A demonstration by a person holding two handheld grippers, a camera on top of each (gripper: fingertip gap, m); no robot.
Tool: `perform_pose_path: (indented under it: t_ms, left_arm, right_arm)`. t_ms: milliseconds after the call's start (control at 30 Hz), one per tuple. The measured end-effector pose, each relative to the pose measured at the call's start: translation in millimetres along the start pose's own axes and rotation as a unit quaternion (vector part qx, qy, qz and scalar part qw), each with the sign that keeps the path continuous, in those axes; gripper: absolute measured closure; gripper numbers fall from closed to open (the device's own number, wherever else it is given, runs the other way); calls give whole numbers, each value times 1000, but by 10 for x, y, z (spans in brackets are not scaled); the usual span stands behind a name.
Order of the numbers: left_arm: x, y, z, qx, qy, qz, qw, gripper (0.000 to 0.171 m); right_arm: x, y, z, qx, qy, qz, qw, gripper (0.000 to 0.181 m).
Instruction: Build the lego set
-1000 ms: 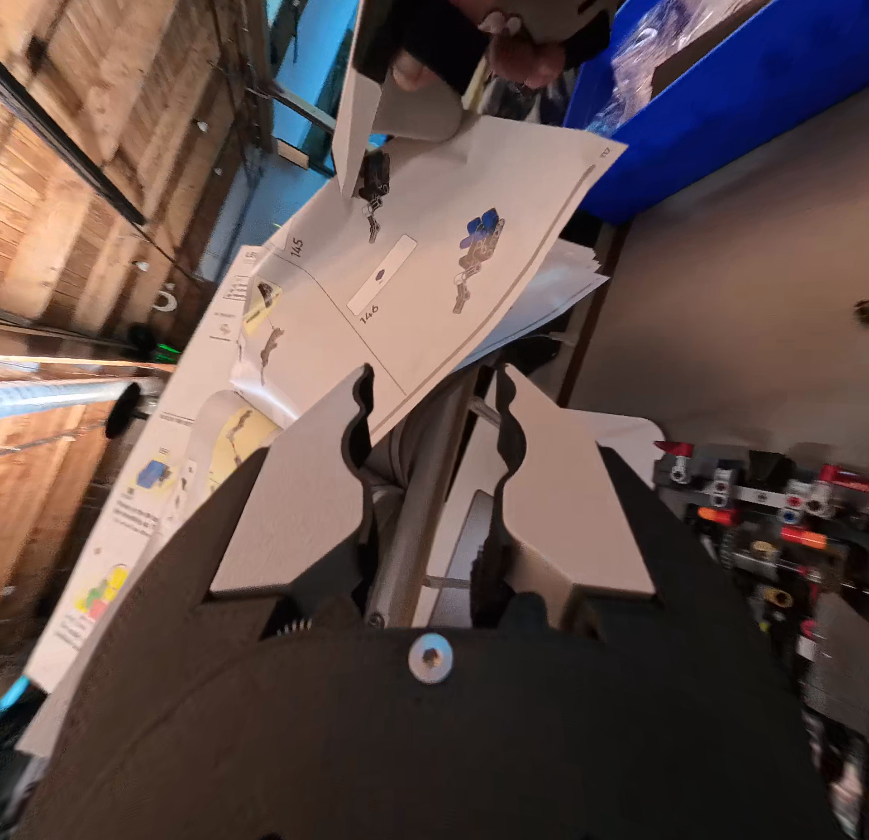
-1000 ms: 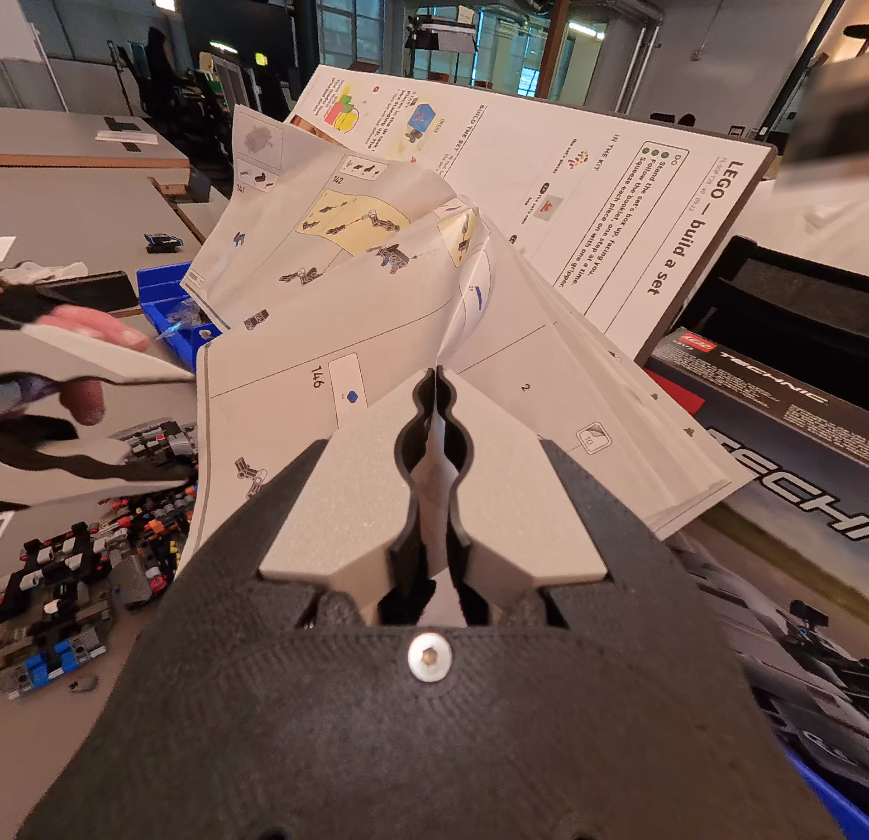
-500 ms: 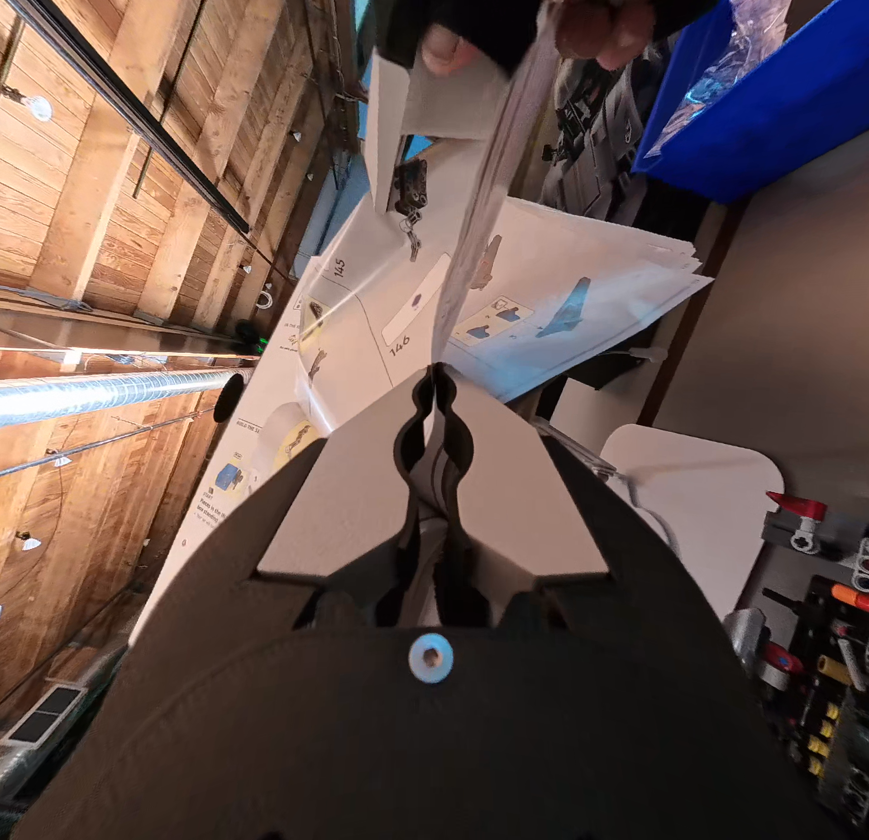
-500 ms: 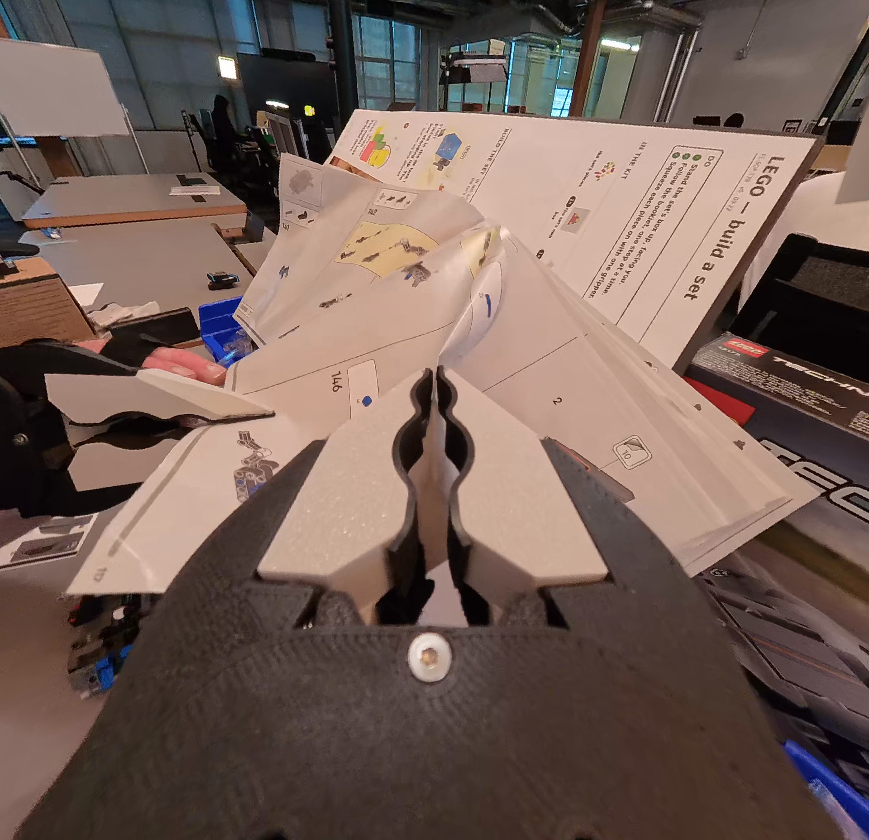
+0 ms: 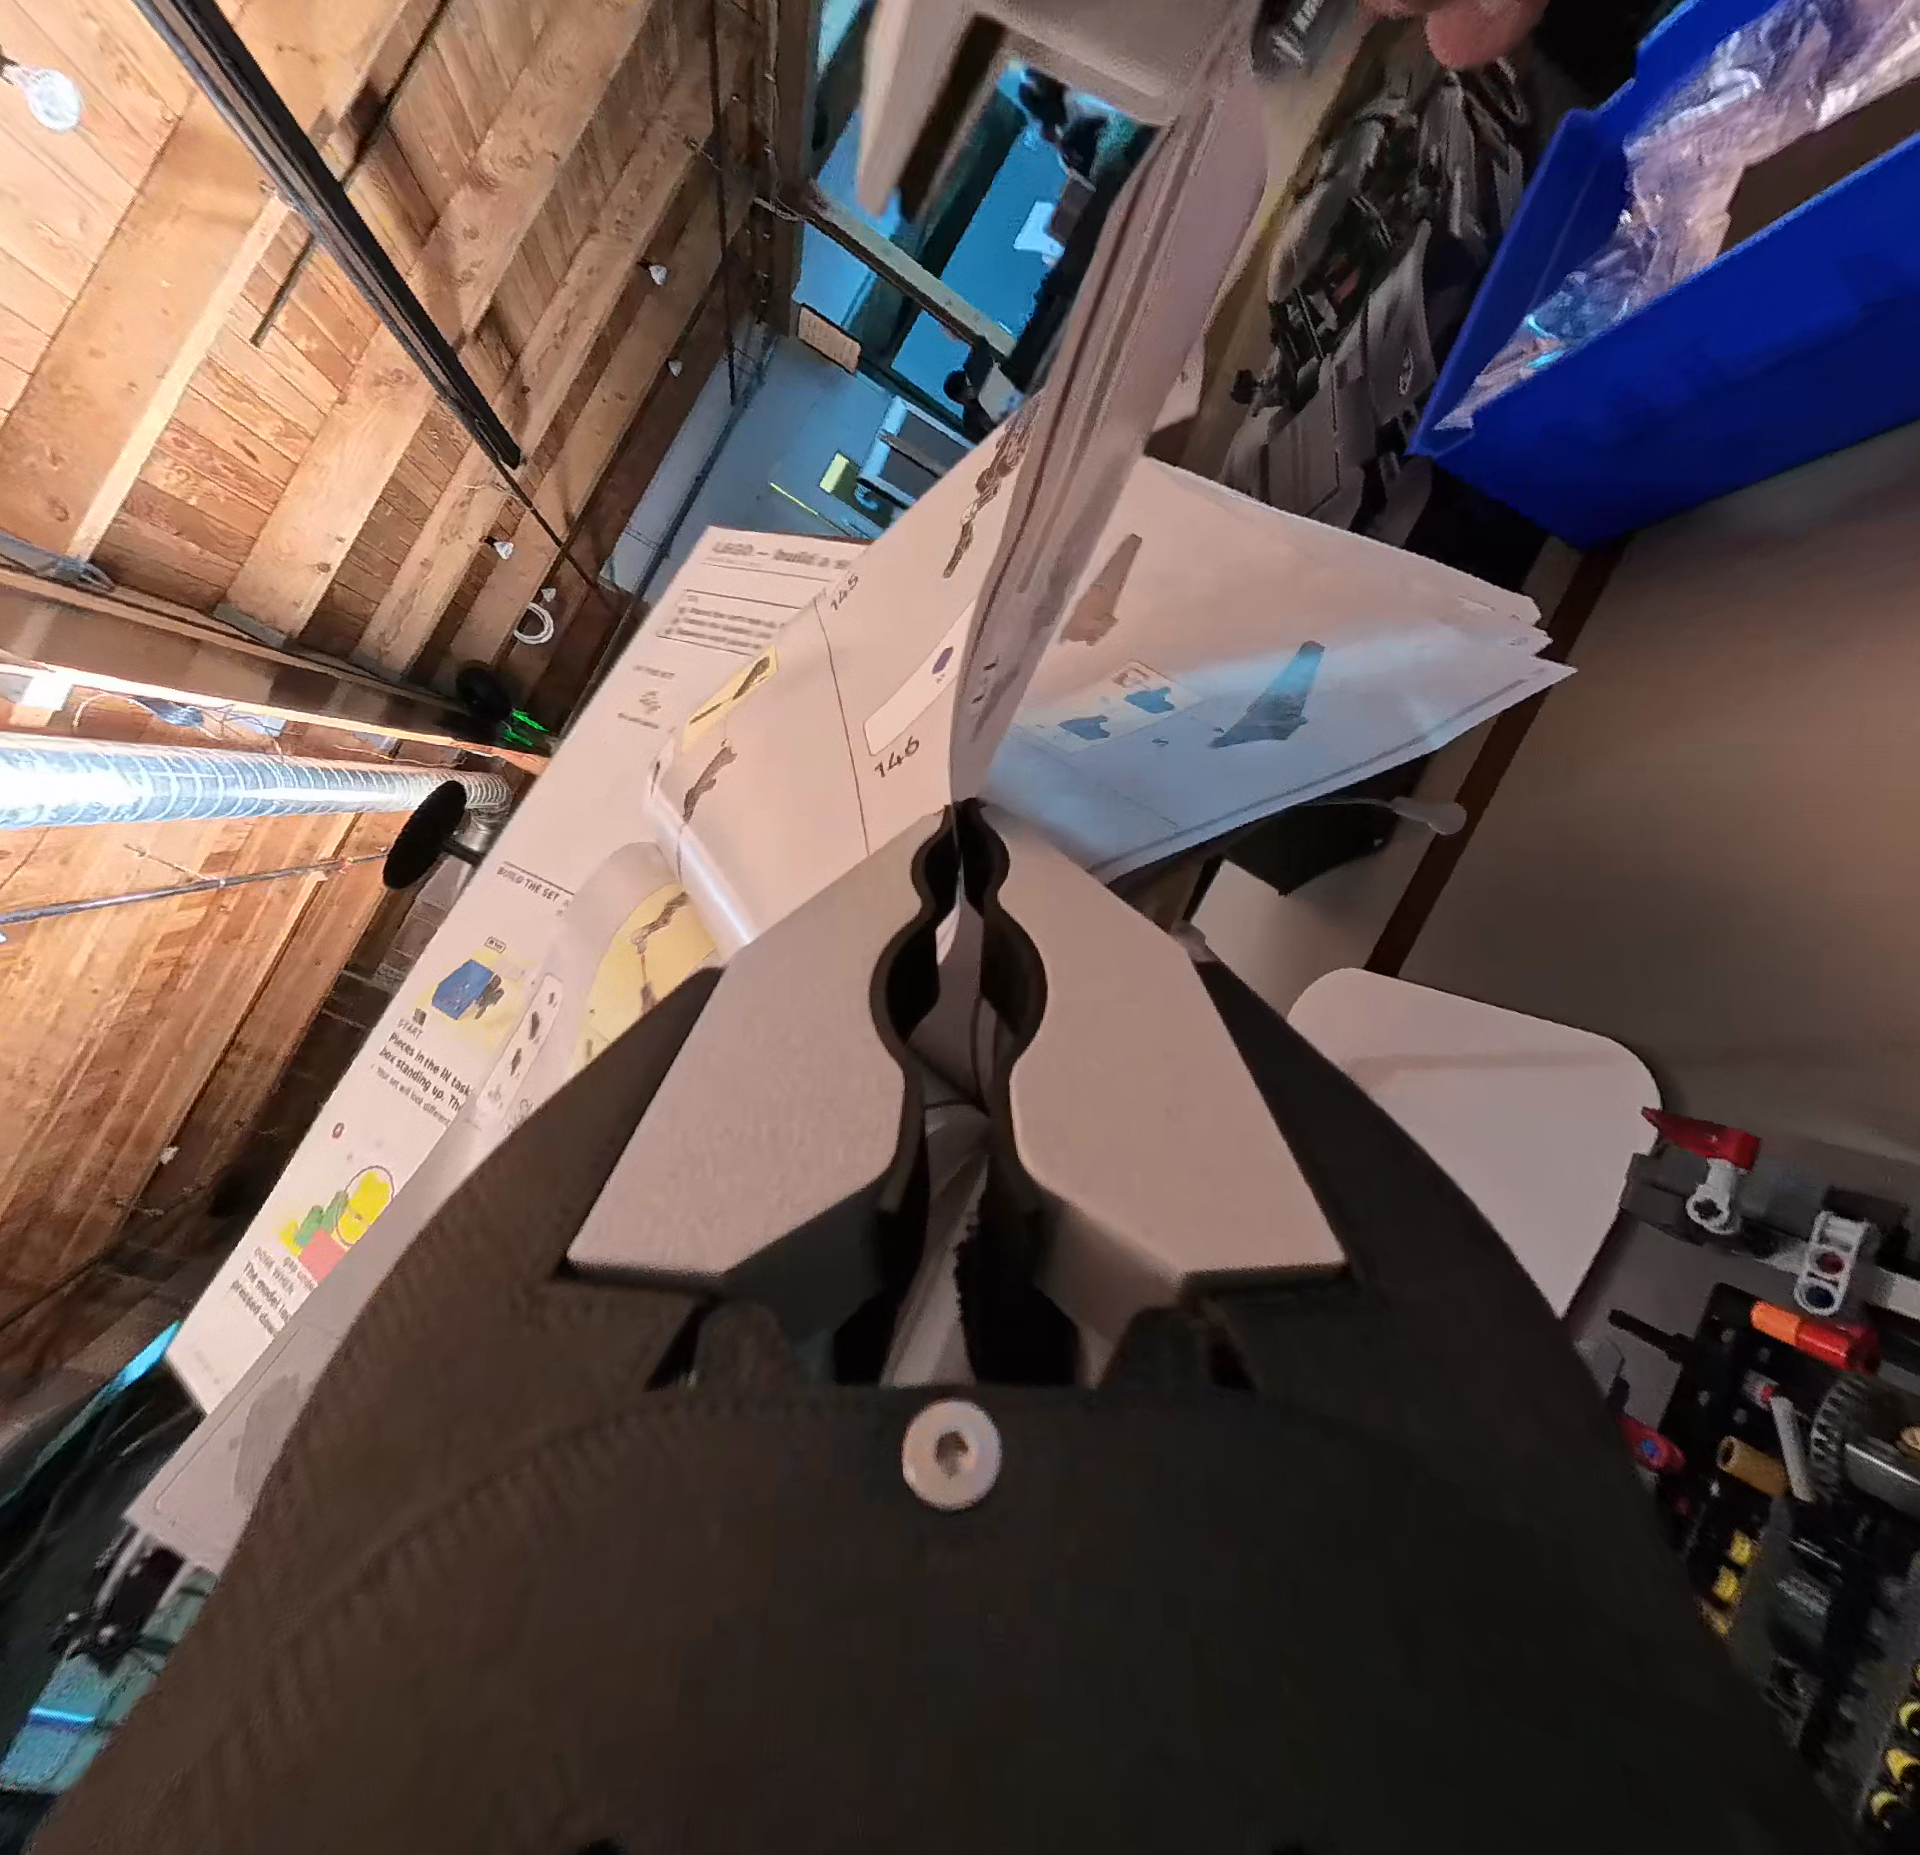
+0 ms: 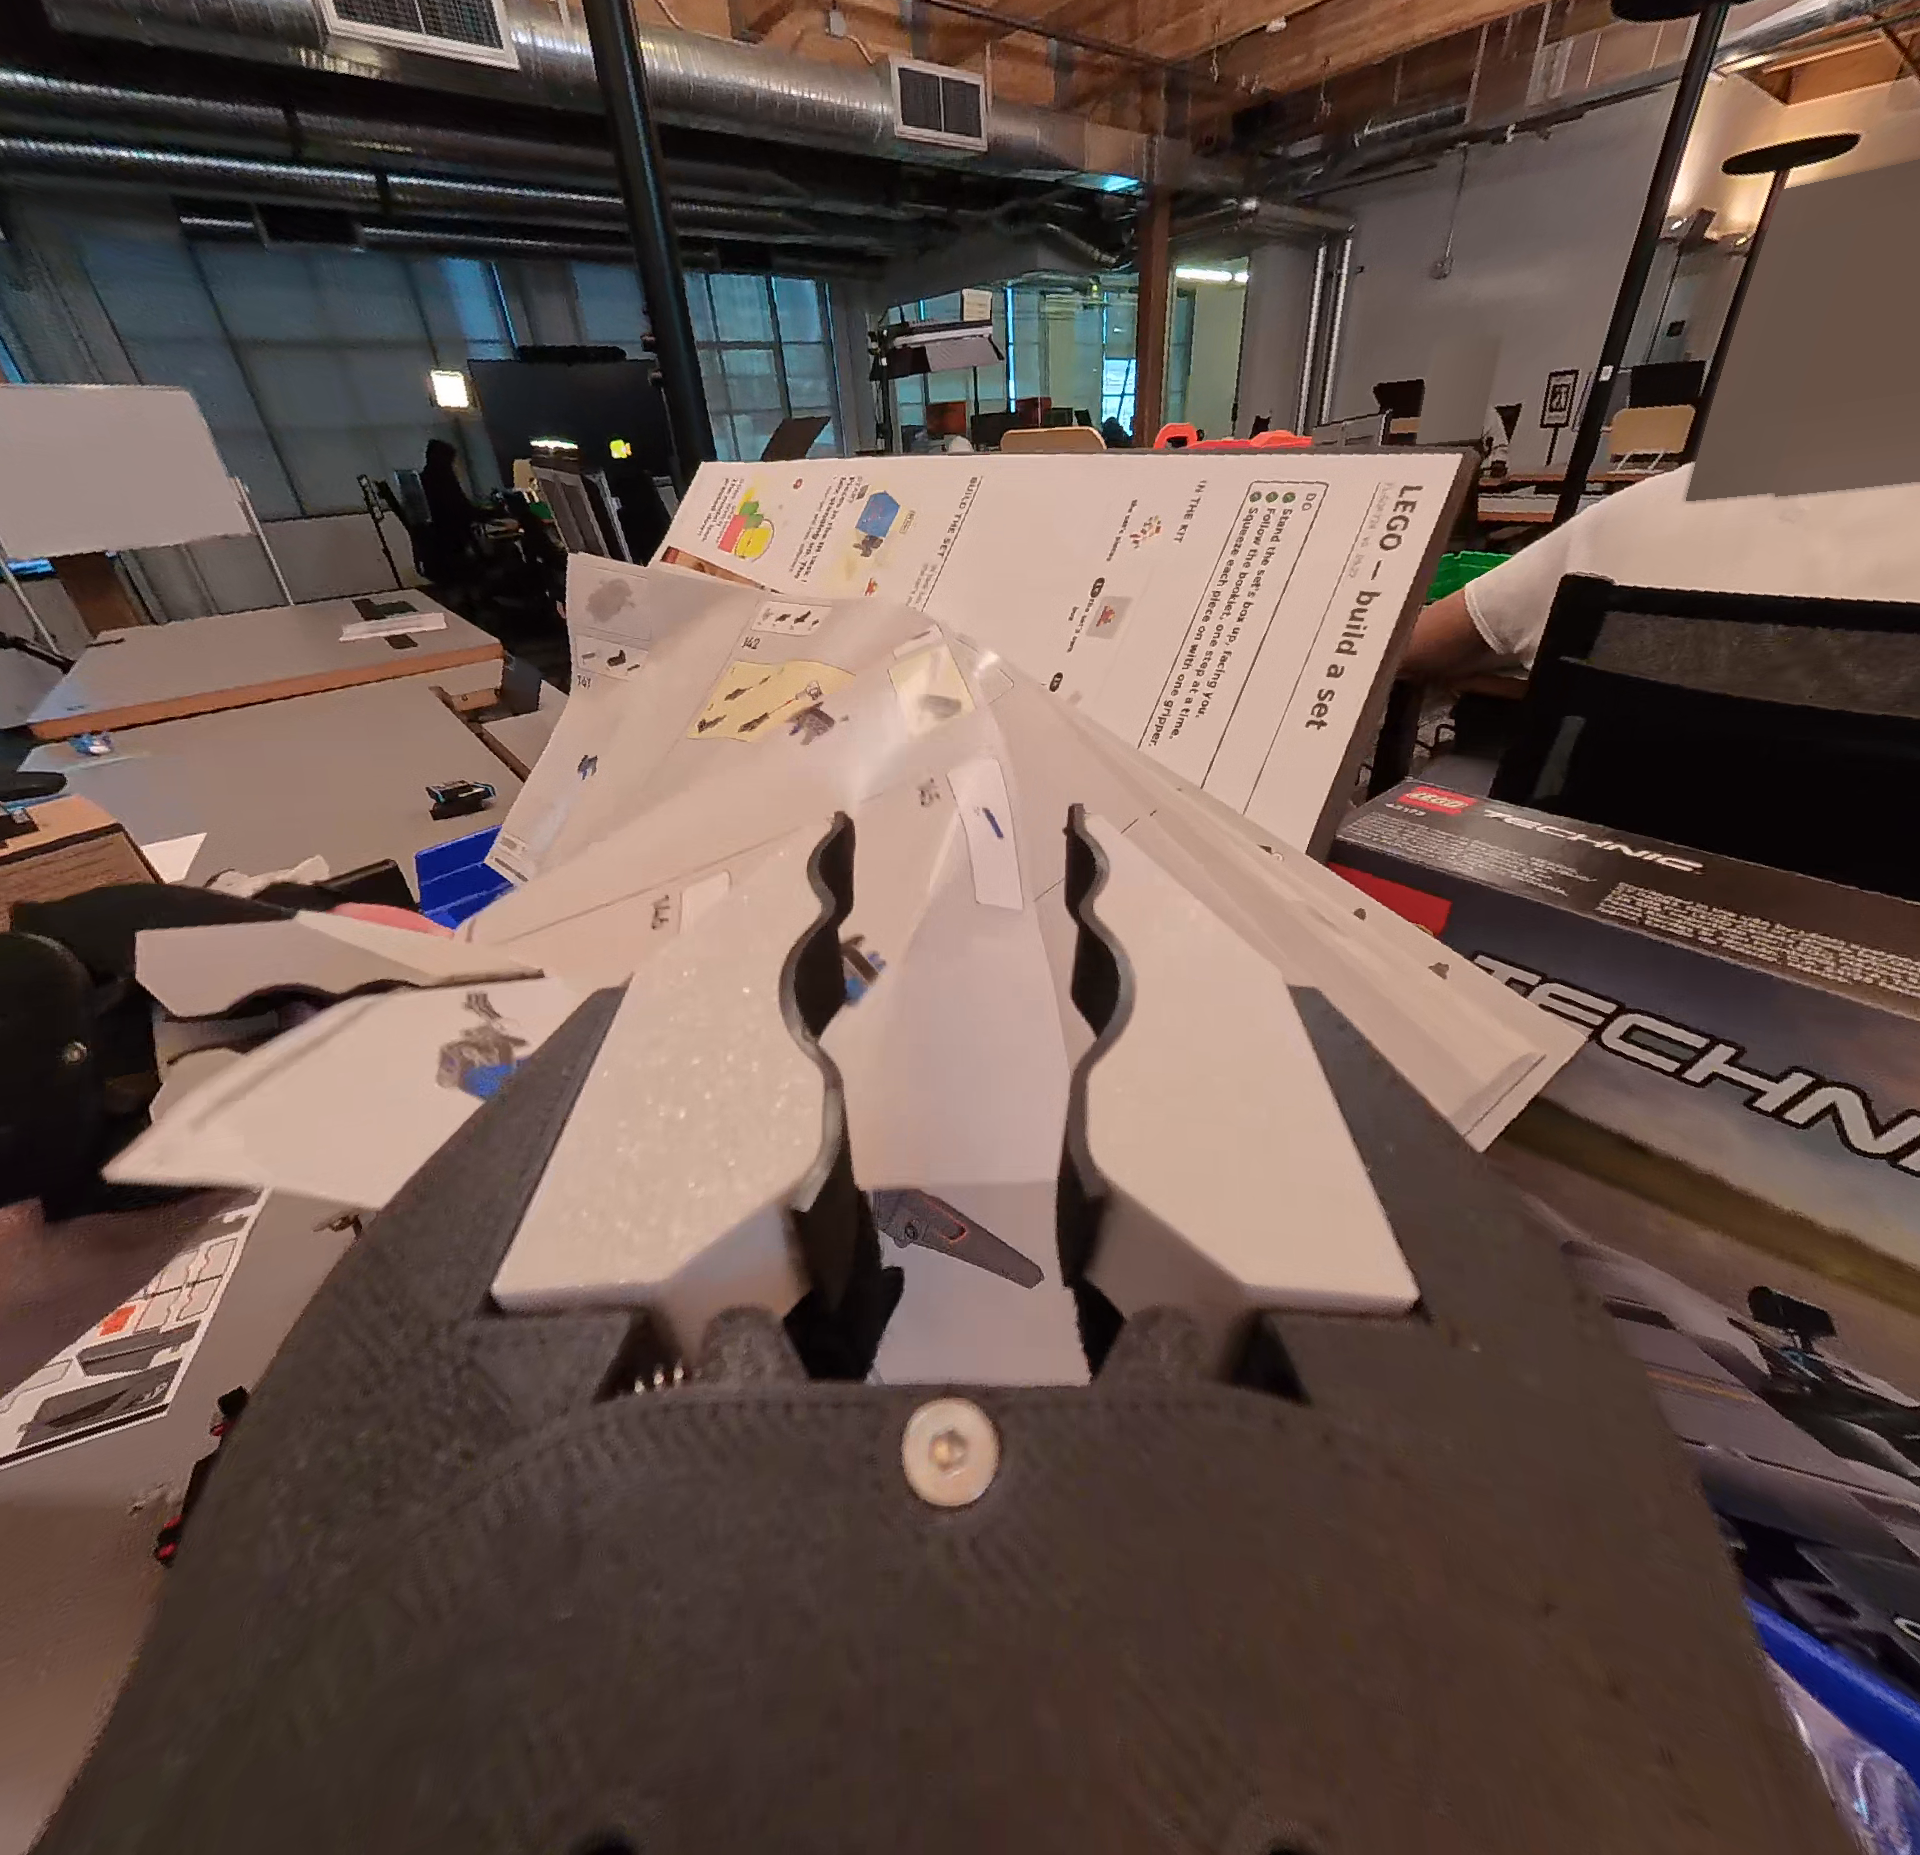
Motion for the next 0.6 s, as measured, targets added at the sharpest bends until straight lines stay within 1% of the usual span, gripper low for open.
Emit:
perform_pose_path:
  t_ms: [100, 167, 233, 300, 367, 467, 533, 600]
  left_arm:
    - [-86, 27, 169, -50, -11, -14, 999, 171]
    - [-181, 95, 367, -109, -22, -25, 993, 171]
    - [-288, 232, 579, -184, -25, -39, 982, 171]
    - [-379, 458, 760, -249, -34, -37, 967, 171]
    - [-443, 708, 881, -311, -33, -35, 949, 171]
    - [-476, 1038, 970, -412, -1, -41, 910, 171]
    - [-472, 1187, 977, -472, 25, -57, 879, 171]
    - [-450, 1322, 968, -503, 40, -59, 861, 171]
  right_arm:
    - [-28, -18, 3, -8, 9, 0, 1000, 142]
    - [-46, -29, 9, -10, 9, -1, 1000, 143]
    - [-57, -34, 6, -11, 13, -2, 1000, 144]
    - [-49, -23, 4, -14, 16, 3, 1000, 144]
    - [-26, -4, 9, -16, 15, 9, 1000, 143]
    - [35, 47, 29, -23, 14, 28, 999, 141]
    - [91, 101, 37, -31, 18, 47, 998, 139]
    - [155, 164, 29, -40, 24, 67, 997, 134]
Point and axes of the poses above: each gripper's, where its closed fingertips meet, x out along the fingers, y out of its underside, z = x × y across the jaws, the point moved 3 cm from there along -x, back along the fingers, and after that the axes turned 14 degrees about z, right-handed, at the moved point
